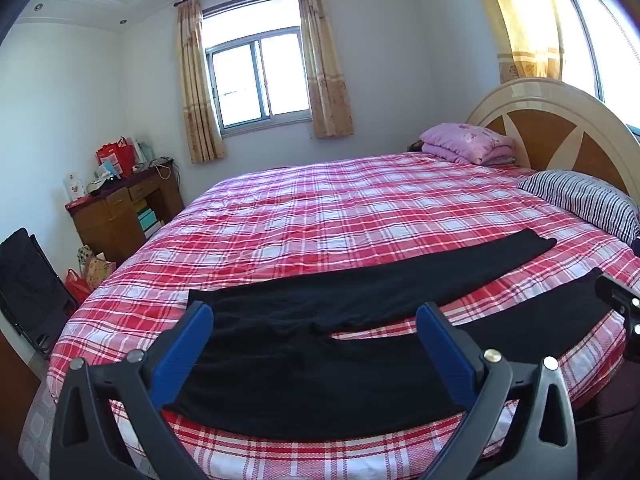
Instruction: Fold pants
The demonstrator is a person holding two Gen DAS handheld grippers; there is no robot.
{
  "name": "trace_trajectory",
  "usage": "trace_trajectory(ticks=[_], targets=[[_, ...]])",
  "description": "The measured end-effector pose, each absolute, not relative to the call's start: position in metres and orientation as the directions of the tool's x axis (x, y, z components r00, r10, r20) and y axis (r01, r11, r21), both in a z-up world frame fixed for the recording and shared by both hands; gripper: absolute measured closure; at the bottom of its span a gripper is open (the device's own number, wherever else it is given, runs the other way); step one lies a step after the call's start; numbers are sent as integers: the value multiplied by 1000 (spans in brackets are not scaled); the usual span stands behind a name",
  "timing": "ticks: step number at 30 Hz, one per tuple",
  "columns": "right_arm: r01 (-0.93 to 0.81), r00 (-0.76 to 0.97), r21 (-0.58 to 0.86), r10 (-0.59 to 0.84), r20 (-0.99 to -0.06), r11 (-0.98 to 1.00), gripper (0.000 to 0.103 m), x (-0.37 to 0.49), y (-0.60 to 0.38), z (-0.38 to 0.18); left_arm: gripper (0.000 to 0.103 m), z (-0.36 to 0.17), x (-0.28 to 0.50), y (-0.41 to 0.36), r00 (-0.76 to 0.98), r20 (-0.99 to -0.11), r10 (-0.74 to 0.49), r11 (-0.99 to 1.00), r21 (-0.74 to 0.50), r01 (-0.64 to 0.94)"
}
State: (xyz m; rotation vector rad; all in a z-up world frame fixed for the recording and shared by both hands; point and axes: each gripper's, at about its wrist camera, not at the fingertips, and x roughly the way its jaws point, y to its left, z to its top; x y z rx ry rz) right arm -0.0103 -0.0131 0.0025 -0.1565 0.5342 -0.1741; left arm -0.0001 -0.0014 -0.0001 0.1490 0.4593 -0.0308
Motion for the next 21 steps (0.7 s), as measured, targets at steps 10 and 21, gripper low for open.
trace_trajectory(ticks=[10,21], targets=[[123,844,-198,-207,-494,973,1,-9,-11,1,0,2,-2,-3,898,-441,1,990,129,62],[125,840,-198,-209,-500,972,1,-8,-17,-2,0,-3,2,3,891,-454,-1,991,119,61]])
